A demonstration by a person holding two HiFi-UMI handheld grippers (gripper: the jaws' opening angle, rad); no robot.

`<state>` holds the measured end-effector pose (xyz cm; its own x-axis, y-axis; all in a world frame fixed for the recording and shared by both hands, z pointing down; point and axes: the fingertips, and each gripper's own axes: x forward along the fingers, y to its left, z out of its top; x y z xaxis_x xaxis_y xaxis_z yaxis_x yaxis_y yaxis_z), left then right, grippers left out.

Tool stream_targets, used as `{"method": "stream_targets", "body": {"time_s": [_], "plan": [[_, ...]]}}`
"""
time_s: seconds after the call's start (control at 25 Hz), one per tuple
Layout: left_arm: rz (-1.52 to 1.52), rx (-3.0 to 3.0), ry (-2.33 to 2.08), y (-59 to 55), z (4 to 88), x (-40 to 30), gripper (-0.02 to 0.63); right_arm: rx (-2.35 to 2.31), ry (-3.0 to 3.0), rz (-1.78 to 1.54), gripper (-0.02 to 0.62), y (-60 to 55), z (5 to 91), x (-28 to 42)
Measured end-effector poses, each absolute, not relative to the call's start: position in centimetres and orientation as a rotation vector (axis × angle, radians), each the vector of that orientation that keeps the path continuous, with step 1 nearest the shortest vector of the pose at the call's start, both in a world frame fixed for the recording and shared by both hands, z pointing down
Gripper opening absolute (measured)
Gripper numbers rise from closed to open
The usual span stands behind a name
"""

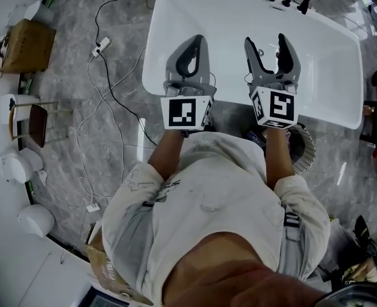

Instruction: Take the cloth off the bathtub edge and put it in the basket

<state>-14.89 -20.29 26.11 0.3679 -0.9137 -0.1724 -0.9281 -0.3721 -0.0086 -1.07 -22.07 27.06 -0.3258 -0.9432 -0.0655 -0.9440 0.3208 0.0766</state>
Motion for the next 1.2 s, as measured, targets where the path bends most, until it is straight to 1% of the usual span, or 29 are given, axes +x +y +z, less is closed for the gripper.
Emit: {"method": "stream_targets", "body": {"time_s": [0.16, 0.48, 0.56, 0.64, 0.88, 1.0, 1.2], "plan": [[0.209, -2.505, 1.693, -20.2, 25.7, -15.1, 0.000, -1.742, 2.561, 0.138, 0.314, -21.3, 25.7, -1.9], [0.240, -2.524, 1.673, -20.0, 25.0, -15.4, 0.000, -1.750, 2.558, 0.143, 0.240, -20.3, 25.7, -2.1], [0.249, -2.524, 1.675, -19.9, 24.8, -15.4, 0.000, -1.755, 2.554, 0.151, 0.233, -20.1, 25.6, -2.1], [0.249, -2.527, 1.664, -20.0, 24.8, -15.0, 0.000, -1.771, 2.550, 0.166, 0.202, -20.0, 25.5, -1.6], [0.258, -2.550, 1.639, -19.7, 24.8, -13.8, 0.000, -1.826, 2.544, 0.217, 0.059, -19.4, 25.3, -0.6], [0.266, -2.552, 1.631, -19.8, 24.8, -13.7, 0.000, -1.851, 2.532, 0.231, 0.003, -19.3, 25.3, -0.5], [0.274, -2.558, 1.625, -19.5, 24.8, -13.8, 0.000, -1.866, 2.531, 0.258, 0.002, -18.9, 25.3, -0.8]]}}
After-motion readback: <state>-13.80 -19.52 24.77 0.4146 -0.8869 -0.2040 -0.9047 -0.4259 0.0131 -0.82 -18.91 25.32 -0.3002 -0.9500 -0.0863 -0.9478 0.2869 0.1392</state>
